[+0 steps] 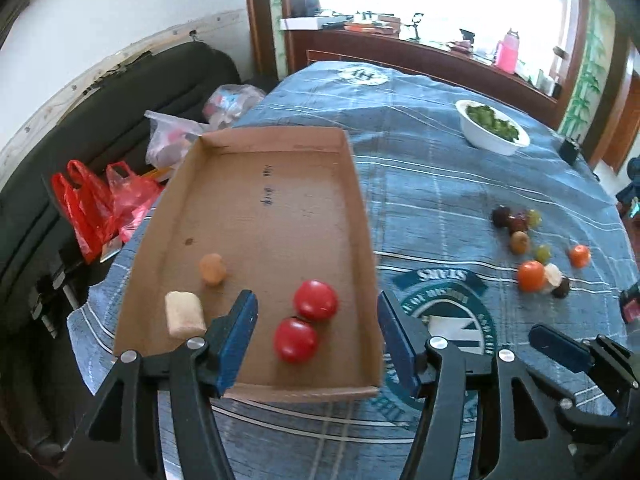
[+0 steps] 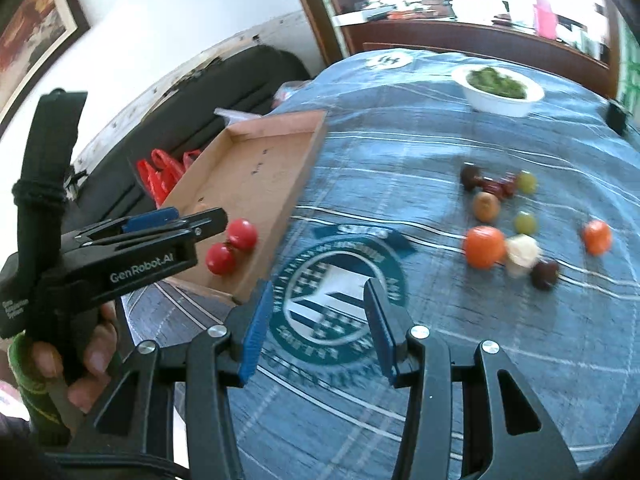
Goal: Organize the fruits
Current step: 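Grasp a mandarin orange with left tool while right tool grasps another mandarin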
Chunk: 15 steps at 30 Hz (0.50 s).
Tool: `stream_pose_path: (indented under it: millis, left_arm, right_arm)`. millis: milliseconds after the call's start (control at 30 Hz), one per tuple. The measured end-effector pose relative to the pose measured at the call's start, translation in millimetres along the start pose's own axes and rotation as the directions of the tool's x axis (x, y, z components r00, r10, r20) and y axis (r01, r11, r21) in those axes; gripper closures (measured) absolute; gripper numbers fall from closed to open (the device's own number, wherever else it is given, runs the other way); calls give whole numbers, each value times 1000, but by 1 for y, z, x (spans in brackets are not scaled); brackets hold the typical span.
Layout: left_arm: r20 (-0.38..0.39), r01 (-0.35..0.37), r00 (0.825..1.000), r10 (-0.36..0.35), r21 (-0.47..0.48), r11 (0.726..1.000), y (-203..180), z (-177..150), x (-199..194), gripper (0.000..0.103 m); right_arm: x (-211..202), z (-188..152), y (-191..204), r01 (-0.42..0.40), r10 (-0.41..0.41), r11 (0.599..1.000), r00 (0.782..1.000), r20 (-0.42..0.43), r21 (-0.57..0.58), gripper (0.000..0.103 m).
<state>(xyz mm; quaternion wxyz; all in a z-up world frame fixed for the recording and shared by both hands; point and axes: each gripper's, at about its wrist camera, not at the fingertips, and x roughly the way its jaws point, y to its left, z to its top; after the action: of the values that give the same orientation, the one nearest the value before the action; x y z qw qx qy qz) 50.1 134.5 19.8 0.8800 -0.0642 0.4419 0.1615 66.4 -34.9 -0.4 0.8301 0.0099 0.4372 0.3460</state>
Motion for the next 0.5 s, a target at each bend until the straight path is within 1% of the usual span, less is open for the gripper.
stream_pose_path:
  millis: [100,300,400,500]
  left_arm:
    - [-6,15,1000,-15,16,1000,-11,-3,-2,38]
    - [-24,67,998,-66,60,996,-40,-10,-3,36]
    - [-33,86,996,-84,75,993,-53,-13,-4,32]
    - [-39,103,994,-100,96,990,-66,-17,-4,31]
  right_arm:
    - [-12,-7,-17,24,-25,999,1000,9,34,54]
    - [-35,-26,-58,79,-83,989,996,20,128,54]
    - [-45,-33,-73,99,-105,982,994,28,160,54]
    - [-53,-37,-88,119,-127,974,991,32,191,54]
